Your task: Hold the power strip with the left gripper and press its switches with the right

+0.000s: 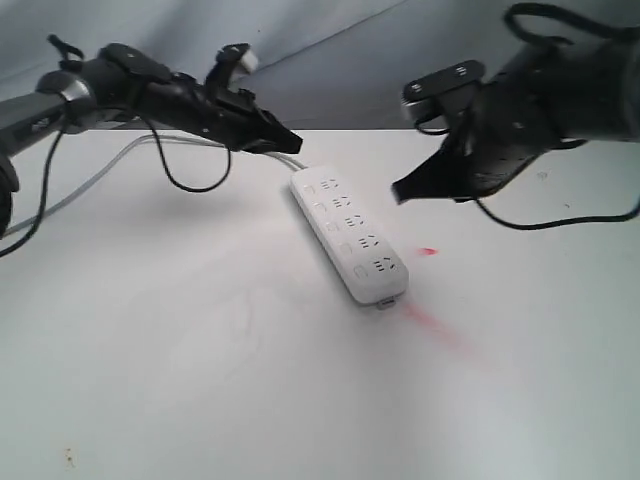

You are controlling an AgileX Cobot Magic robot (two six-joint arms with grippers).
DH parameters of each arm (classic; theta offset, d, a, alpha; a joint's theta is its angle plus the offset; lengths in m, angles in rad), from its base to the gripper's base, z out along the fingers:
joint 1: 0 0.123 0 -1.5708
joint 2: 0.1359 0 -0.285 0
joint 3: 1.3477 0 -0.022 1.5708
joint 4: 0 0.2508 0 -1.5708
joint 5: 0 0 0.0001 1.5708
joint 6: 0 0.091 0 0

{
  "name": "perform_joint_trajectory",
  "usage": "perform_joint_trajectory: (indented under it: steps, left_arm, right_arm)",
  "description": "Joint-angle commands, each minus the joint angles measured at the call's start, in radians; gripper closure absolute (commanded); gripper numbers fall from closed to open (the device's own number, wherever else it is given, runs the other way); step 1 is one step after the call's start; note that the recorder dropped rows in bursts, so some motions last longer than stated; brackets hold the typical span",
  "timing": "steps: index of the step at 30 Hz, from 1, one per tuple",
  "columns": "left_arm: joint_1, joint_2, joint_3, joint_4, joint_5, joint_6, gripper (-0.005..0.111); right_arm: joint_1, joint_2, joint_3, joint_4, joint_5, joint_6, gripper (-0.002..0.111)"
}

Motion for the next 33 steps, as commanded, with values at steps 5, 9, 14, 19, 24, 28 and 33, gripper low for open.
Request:
perform_joint_trajectory:
  steps: [5,9,14,19,24,28,33]
  left_arm:
    - [0.186,-0.11,0.026,-0.134,0.18,-0.025,0.107]
    - [0.191,-0.23,0.071,-0.093,0.18,-0.029,0.107]
    - [0.191,-0.501,0.182,-0.004,0.18,-0.049,0.107]
    - [0.255,-0.91,0.52,0.061,0.18,-0.033,0.107]
    - [0.427,-1.383,1.012,-0.003,0.078,-0.007,0.107]
    - [0.466,-1.783,1.336,-0.036,-0.014,-0.007,0.107]
    - [0.466,-2.01,1.522,-0.045,-0.05,-0.074,0.107]
  right_arm:
    - [-0.123,-0.304,0.105,0.025,0.004,-0.017,0.108]
    - [-0.121,-0.424,0.105,0.027,0.108,-0.047,0.108]
    - [-0.121,-0.639,0.105,0.032,0.257,-0.071,0.108]
    - [-0.121,-0.935,0.116,0.059,0.393,-0.114,0.108]
    - [-0.121,-1.281,0.257,0.134,0.509,-0.114,0.108]
    - [-0.121,-1.578,0.342,0.231,0.513,-0.094,0.108]
    - [-0.121,-1.703,0.391,0.286,0.507,-0.067,0.108]
